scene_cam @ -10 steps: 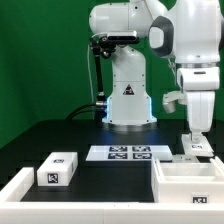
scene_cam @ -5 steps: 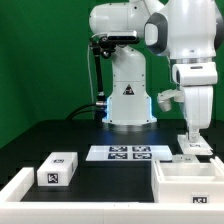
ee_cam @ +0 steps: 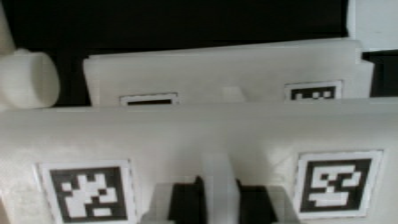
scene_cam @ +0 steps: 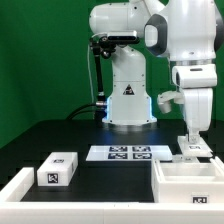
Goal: Assemble cabinet
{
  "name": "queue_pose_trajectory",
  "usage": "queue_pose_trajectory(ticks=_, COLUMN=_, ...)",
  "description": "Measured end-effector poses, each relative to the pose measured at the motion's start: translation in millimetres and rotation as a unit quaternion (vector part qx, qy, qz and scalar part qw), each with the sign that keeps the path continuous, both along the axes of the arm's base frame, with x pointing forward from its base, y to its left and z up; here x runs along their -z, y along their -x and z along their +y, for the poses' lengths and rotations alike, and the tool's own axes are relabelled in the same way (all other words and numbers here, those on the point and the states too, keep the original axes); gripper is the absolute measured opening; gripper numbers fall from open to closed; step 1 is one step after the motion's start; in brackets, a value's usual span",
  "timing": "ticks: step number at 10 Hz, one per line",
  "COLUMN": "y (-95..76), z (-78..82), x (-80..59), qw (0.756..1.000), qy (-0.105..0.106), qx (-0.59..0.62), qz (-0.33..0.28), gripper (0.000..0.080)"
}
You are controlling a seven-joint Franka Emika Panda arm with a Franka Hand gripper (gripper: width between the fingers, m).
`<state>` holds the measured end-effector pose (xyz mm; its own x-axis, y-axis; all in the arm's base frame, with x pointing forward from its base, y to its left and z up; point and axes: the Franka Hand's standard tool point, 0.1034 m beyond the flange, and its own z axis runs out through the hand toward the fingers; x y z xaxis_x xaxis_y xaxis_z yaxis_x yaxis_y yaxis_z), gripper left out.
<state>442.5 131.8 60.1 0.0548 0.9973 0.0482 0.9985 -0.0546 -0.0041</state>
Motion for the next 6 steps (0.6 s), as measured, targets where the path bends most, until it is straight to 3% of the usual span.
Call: queue_pose_trajectory(ticks=6, y=-14.0, z=-2.9, x=1.6, qw=1.000, qy=-0.004, qx=0.009, qz=-0.003, gripper=0.0062)
